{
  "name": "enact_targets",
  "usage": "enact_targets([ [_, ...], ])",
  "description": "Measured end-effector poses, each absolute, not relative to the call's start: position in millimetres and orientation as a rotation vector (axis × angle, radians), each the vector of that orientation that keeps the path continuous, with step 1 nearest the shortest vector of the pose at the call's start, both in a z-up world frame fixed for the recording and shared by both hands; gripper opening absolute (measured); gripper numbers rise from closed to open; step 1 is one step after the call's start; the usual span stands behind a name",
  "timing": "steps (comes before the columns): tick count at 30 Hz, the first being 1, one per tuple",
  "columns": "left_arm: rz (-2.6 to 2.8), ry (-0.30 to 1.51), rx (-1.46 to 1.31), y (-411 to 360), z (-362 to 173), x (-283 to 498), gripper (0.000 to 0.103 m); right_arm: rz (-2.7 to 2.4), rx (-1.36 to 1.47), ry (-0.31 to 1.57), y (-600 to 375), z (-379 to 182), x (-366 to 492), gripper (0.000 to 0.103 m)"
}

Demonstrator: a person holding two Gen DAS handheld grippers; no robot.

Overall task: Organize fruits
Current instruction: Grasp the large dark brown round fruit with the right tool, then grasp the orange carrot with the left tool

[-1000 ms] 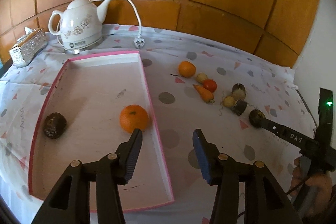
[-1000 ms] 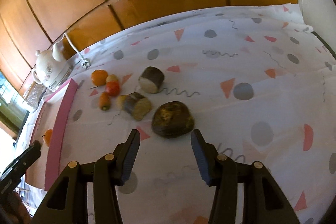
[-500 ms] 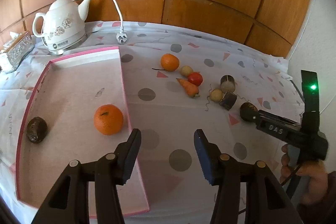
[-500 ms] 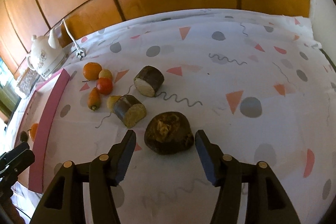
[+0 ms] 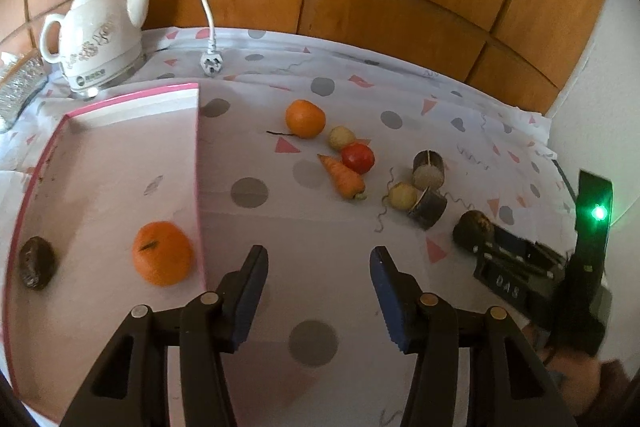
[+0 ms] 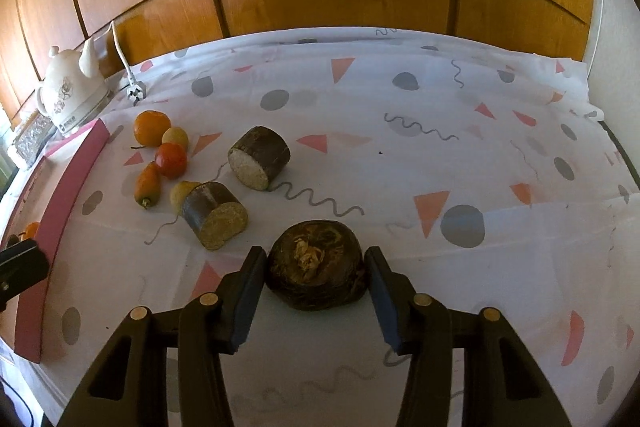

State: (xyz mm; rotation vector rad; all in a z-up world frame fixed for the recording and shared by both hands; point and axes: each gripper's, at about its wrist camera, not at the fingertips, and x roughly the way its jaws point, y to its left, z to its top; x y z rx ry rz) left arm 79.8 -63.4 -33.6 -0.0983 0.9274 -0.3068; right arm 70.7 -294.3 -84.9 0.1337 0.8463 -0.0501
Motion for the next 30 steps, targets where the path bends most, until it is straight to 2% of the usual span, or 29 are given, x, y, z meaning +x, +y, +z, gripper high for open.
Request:
enact_targets([
  [7, -0.303, 0.95, -0.12, -77, -39, 112, 0.044, -0.032, 0.171, 0.83, -297, -86, 70, 0.052],
  [22, -0.333, 1.007, -0.087, -109, -61, 162, 0.043, -0.022, 0.185, 0.824, -299, -89, 70, 0.052],
  [23, -0.326, 1.011, -0.073, -112, -64, 164, 0.042, -0.021, 0.187, 0.823, -300, -89, 70, 0.052],
  [26, -0.316, 1.016, -0.078, -113, -69, 169, 0.027, -0.021, 0.187, 0.821, -300, -89, 70, 0.052],
  [30, -0.322, 1.004, -0.093, -110, -70, 168, 0.025, -0.028, 0.172, 0.823, -298, -89, 71, 0.052],
])
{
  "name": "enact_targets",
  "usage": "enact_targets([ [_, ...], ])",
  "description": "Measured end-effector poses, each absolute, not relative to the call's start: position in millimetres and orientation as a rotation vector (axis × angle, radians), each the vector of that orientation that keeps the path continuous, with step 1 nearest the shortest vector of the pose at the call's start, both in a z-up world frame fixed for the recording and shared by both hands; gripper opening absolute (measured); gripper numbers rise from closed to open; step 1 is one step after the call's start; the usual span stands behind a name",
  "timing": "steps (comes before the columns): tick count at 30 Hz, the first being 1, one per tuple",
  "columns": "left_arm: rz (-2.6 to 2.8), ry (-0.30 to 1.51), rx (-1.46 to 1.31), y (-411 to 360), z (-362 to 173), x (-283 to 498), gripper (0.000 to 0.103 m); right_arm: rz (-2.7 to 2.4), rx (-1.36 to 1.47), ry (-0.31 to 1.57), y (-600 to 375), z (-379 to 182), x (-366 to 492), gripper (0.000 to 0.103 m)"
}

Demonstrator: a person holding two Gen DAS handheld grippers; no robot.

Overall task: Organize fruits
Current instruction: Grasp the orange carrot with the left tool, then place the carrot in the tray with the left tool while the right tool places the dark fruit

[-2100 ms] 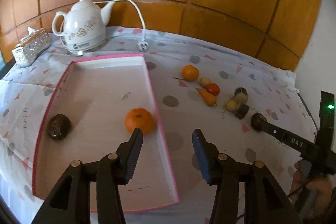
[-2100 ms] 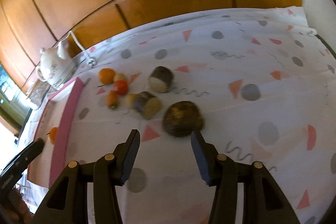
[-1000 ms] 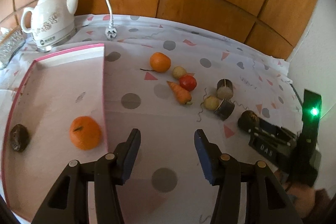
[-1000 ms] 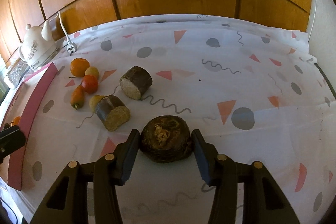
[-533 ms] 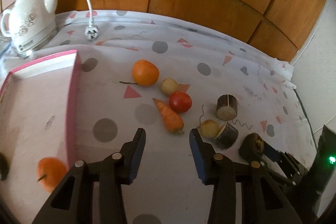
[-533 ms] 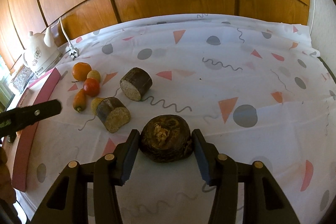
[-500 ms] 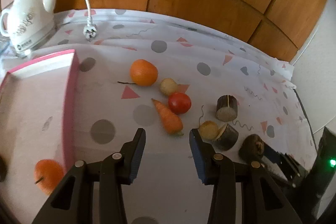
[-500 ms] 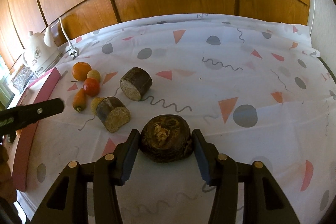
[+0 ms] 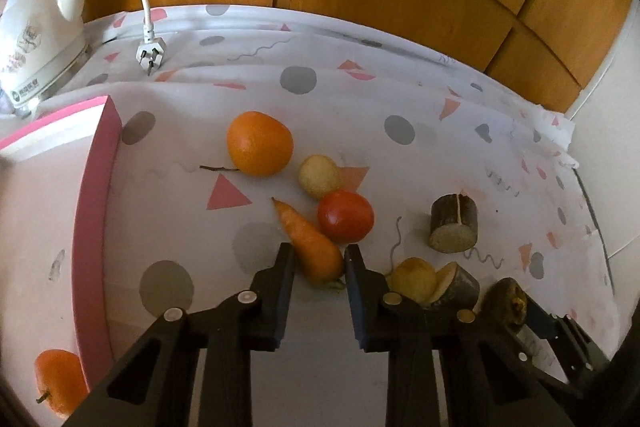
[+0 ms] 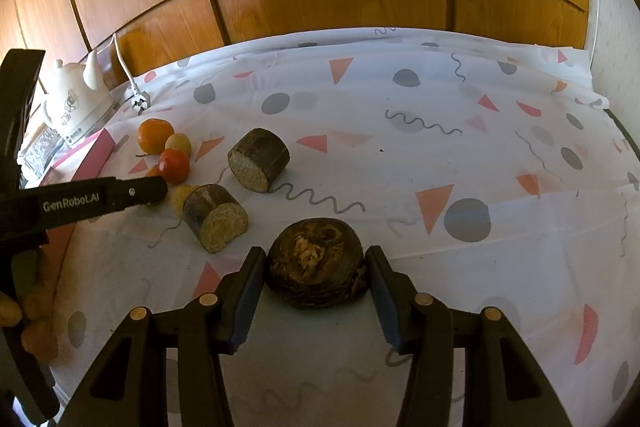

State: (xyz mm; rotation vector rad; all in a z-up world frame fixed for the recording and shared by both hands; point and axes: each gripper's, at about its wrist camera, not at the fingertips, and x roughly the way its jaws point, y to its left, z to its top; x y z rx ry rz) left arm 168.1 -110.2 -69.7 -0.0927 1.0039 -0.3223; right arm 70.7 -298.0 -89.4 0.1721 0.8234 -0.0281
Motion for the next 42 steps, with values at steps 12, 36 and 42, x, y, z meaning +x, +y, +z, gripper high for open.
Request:
enact_targets([
  [12, -0.36, 0.922, -0.007, -101, -73, 94, 0.022, -0.027, 0.163, 0.832, -296, -90, 72, 0.054],
  [36, -0.329, 0.887, 0.051, -106, -69, 81, 0.021, -0.048, 0.131, 0.832, -292, -91, 72, 0.052],
  [42, -0.328, 0.862, 0.019, -96, -48, 70, 0.021, -0.049, 0.128, 0.833, -292, -90, 72, 0.052],
])
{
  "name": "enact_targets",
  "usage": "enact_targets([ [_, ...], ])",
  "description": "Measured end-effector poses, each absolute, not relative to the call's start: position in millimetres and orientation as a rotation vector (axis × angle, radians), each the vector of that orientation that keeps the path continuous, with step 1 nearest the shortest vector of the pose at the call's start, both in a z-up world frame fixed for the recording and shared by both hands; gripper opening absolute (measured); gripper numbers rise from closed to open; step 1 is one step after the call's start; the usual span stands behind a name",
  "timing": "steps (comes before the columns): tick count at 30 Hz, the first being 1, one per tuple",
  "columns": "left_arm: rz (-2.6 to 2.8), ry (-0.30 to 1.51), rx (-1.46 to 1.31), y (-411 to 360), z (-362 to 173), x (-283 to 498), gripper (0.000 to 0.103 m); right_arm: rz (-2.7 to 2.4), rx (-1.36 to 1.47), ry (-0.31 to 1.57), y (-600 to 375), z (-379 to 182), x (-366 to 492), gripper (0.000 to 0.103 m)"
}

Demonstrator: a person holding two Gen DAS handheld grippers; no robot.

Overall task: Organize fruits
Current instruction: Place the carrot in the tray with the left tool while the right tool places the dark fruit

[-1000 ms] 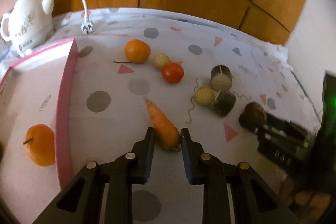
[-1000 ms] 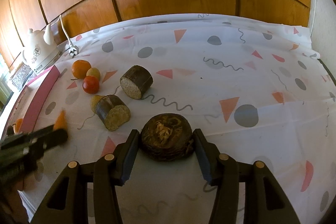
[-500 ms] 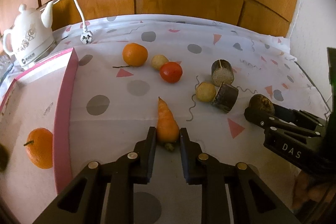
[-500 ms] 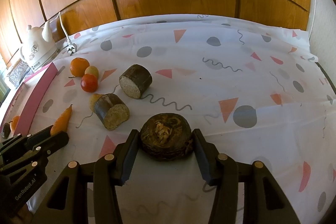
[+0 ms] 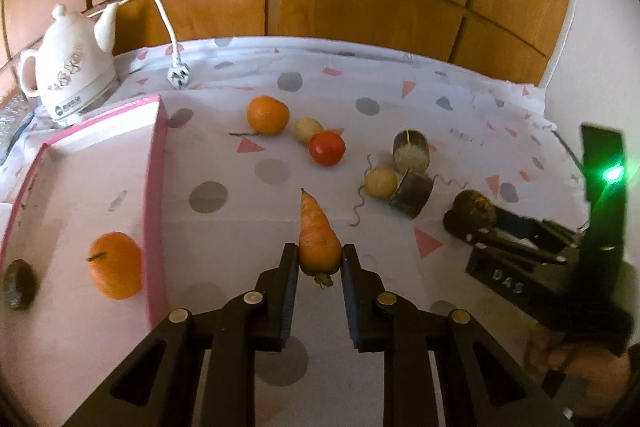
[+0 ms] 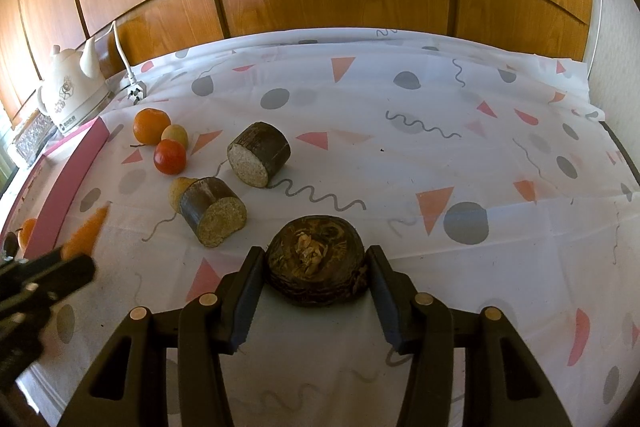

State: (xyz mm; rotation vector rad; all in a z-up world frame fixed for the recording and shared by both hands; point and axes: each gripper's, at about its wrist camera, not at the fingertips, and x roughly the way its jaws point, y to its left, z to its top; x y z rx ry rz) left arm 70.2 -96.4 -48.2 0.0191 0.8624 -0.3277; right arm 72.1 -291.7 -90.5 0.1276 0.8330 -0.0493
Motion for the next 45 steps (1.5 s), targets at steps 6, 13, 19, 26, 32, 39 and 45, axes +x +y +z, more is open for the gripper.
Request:
enact_targets([
  [6, -0.301, 0.824, -0.022, -77, -25, 61, 0.021, -0.052, 0.119, 0.836, -292, -90, 71, 0.052],
  [13, -0.258, 0.784, -0.041, -53, -8, 51, 0.021, -0.059, 0.095, 0.842, -288, -89, 71, 0.052],
  [19, -0.214, 0.775, -0.056, -33, -5, 48, 0.021, -0.063, 0.062, 0.857, -282, -86, 68, 0.051],
  [26, -0.154, 0.781, -0.091, -5, -11, 47, 0.022, 0.003, 0.095, 0.846, -269, -71, 55, 0.051],
  [32, -0.077, 0.78, -0.143, 33, -15, 49, 0.022, 0.18, 0.093, 0.822, -231, -48, 49, 0.051],
  [39, 0.019, 0.77, -0.191, 78, -14, 62, 0.022, 0.448, 0.038, 0.812, -161, -30, 49, 0.051],
  [45, 0.064, 0.742, -0.188, 95, -5, 82, 0.023, 0.61, -0.032, 0.839, -97, -29, 54, 0.051],
])
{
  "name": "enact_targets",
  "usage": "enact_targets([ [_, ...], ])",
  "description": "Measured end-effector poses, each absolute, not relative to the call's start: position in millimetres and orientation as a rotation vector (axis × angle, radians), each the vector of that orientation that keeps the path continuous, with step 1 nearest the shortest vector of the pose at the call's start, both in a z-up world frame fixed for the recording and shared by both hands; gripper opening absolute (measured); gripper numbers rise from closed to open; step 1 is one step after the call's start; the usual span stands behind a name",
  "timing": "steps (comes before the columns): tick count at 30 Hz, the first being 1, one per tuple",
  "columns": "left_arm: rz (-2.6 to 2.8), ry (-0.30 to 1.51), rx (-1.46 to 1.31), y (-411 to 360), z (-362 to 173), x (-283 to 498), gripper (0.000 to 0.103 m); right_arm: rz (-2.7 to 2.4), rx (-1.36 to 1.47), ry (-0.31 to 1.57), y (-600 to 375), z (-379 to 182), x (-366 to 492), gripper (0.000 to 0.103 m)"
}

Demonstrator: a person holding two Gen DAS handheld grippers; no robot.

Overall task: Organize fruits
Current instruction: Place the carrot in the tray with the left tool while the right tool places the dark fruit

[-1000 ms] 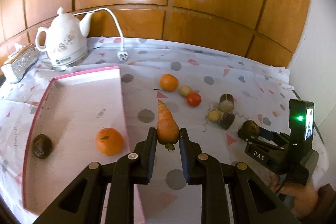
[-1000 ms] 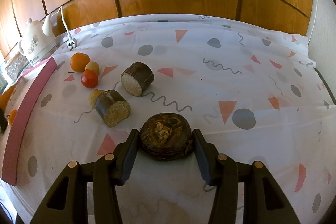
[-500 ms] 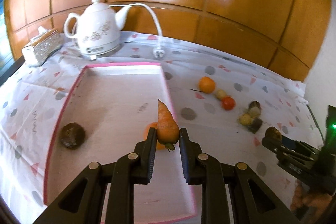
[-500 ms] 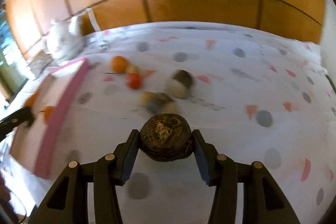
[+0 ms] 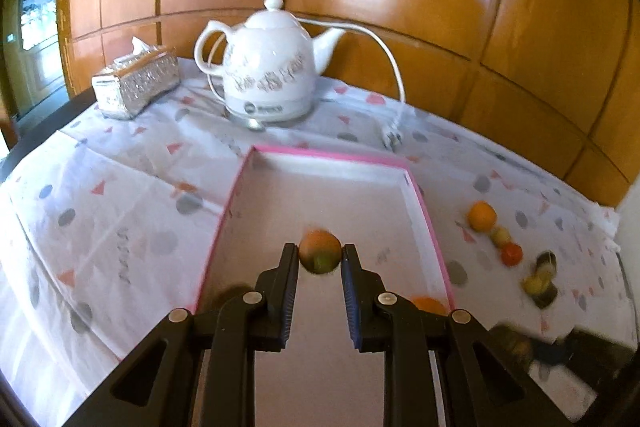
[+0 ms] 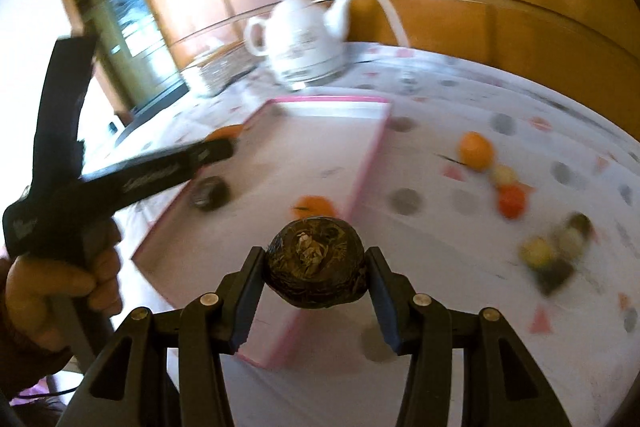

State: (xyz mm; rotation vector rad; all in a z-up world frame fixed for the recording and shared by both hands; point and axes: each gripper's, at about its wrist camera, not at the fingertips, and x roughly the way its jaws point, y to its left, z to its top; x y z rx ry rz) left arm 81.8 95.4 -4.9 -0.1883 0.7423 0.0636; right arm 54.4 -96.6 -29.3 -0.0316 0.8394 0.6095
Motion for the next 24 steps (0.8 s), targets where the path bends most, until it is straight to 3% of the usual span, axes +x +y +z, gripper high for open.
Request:
enact_targets([
  [5, 0.095, 0.724, -0.203, 105, 5, 88, 0.038, 0.664, -0.065, 0.838, -61, -31, 61, 0.052],
  [24, 0.076, 0.752, -0.201, 86, -7, 59, 0.04, 0.515, 0.021, 0.799, -92, -28, 52, 0.052],
])
